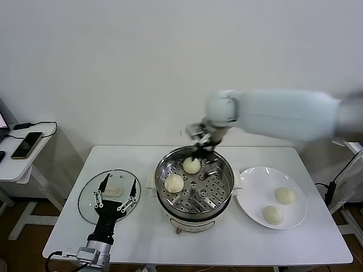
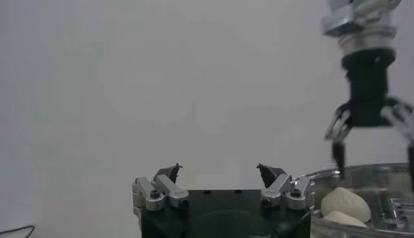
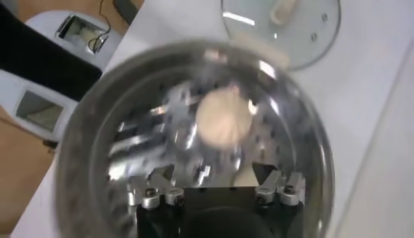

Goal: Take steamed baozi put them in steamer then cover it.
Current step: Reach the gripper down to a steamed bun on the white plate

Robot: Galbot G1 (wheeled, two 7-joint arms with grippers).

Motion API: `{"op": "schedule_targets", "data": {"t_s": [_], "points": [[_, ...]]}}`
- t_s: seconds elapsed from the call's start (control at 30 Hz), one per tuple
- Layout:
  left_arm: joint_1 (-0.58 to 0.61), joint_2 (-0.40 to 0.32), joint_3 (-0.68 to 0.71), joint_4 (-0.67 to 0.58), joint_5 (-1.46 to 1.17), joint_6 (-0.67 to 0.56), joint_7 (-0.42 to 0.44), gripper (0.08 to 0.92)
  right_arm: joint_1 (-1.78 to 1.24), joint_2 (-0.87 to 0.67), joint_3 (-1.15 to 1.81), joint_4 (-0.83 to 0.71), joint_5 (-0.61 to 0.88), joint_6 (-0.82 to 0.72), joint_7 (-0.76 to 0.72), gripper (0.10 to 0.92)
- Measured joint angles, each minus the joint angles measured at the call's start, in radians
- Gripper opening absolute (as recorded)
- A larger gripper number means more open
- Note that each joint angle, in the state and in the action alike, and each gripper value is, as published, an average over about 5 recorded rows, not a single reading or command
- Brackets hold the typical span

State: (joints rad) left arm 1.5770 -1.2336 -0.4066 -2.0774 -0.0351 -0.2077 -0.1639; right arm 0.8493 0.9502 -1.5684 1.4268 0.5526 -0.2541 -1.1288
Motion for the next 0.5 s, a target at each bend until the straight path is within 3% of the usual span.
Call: {"op": "schedule_targets", "data": {"t_s": [0.27, 0.5], "points": [[0.000, -0.006, 0.006, -0.003, 0.011, 0.003, -0.002, 0.823, -0.006, -0.229, -0.033, 0.018, -0.104, 0.064, -0.053, 0.823], [0.005, -0.011, 0.003, -0.001, 0.017, 0.005, -0.008, 0.823, -0.096, -0.339, -0.031, 0.000, -0.187, 0.107, -0.044, 0.823]]}}
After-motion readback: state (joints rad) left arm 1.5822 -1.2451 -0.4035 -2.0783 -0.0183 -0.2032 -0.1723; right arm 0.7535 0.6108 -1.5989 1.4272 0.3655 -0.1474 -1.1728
